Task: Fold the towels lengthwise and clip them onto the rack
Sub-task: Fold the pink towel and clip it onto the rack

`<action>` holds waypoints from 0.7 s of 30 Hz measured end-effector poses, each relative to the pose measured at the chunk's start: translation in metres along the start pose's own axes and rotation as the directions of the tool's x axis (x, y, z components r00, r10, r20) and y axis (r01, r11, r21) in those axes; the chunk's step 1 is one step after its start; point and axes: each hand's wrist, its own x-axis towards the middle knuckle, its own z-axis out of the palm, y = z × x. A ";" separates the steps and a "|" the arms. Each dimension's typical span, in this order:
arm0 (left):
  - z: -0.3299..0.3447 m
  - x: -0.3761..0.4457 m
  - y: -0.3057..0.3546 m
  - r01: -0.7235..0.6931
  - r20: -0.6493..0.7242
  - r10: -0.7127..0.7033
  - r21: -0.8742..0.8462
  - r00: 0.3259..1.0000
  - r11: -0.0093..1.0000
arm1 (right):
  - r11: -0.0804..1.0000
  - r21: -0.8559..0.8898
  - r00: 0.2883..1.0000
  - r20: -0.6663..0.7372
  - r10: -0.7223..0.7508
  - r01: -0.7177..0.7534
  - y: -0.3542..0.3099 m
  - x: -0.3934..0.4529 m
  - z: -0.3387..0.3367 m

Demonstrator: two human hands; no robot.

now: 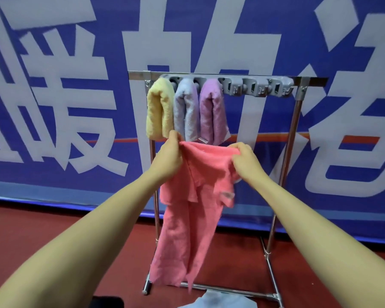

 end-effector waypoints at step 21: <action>0.033 0.010 0.017 0.072 0.016 -0.071 -0.036 0.997 0.997 | 0.905 0.387 0.976 0.051 -0.213 0.177 -0.018 -0.001 0.015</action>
